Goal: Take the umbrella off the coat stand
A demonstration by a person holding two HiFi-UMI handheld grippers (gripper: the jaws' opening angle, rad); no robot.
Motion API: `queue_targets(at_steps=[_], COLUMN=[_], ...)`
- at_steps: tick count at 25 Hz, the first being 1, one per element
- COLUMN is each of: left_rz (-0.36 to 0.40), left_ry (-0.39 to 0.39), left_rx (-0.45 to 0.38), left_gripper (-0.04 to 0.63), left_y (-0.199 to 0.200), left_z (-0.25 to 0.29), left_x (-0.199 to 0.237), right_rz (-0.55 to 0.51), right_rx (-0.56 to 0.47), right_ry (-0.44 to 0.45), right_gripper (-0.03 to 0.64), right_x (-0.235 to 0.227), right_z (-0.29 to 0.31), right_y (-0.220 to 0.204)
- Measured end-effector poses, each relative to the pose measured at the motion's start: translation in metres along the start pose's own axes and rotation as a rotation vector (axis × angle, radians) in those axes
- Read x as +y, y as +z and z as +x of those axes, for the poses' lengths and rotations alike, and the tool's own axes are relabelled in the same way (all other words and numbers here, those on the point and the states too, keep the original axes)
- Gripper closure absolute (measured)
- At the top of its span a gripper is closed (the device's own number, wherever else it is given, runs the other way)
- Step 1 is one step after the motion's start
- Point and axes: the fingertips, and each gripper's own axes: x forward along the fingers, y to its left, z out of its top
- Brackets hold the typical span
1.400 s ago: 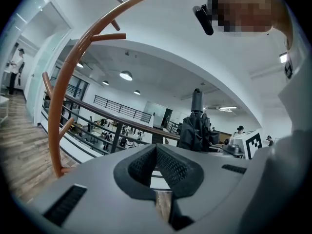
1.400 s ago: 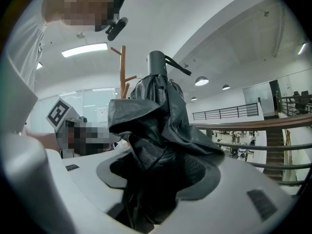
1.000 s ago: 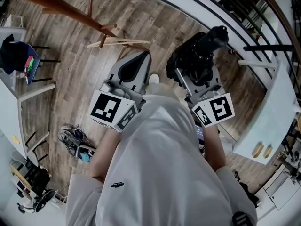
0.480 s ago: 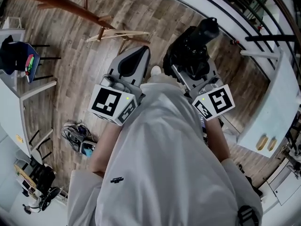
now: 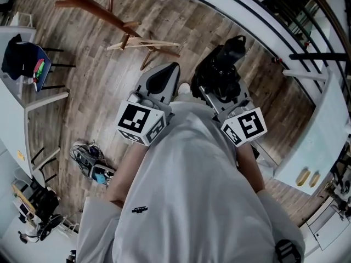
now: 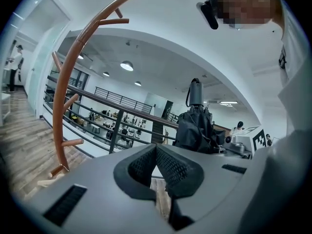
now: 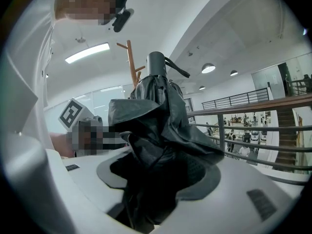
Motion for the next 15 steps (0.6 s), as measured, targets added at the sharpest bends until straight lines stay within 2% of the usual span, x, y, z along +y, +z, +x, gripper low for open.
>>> queue_targets(at_steps=[15], left_rz=[-0.007], left_ry=[-0.001], left_rx=[-0.004], left_gripper=[0.575], left_y=[0.0024], left_z=[0.005], left_x=[-0.0025], right_rz=[0.024], right_rx=[0.002], right_ry=[0.002], right_gripper=[0.348], right_x=[-0.0087], right_z=[0.0038], right_y=[-0.0024])
